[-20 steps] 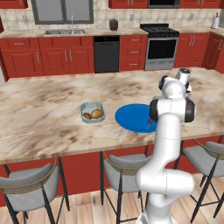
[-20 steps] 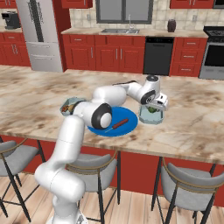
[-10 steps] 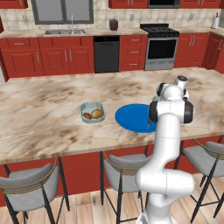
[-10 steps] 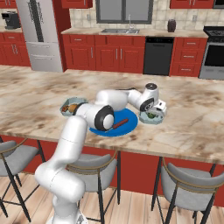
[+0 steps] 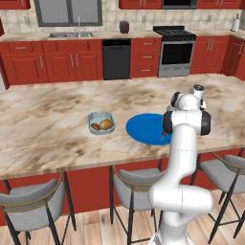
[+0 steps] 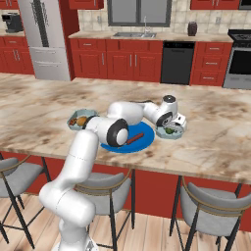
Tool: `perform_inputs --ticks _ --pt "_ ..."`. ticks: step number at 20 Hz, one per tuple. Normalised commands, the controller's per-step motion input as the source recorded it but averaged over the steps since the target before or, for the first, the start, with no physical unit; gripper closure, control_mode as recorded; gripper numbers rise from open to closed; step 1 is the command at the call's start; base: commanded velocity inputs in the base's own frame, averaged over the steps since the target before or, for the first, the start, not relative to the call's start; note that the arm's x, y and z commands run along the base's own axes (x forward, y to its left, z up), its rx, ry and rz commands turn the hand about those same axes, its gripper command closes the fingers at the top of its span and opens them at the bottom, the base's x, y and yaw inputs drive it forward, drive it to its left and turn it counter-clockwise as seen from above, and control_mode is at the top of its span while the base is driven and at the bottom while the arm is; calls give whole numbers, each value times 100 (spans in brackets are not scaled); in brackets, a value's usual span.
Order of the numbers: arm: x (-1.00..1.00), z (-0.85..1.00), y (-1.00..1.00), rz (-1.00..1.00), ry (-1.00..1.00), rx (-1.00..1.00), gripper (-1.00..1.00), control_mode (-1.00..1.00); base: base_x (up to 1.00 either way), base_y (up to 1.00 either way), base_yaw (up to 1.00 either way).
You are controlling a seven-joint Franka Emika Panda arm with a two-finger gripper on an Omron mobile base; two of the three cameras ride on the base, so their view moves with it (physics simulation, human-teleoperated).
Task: Place one cooked food and one vegetable from the large plate to each tupperware container.
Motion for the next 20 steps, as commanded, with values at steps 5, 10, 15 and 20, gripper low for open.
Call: perform_inputs --ticks 5,10,15,20 --pt "3 2 0 0 0 0 -100 -100 0 0 0" --pt "0 3 0 0 1 0 -100 -100 0 0 0" --pt "-3 7 2 -1 0 -6 -100 -100 0 0 0" --pt "-46 66 36 -7 0 -9 -100 -100 0 0 0"
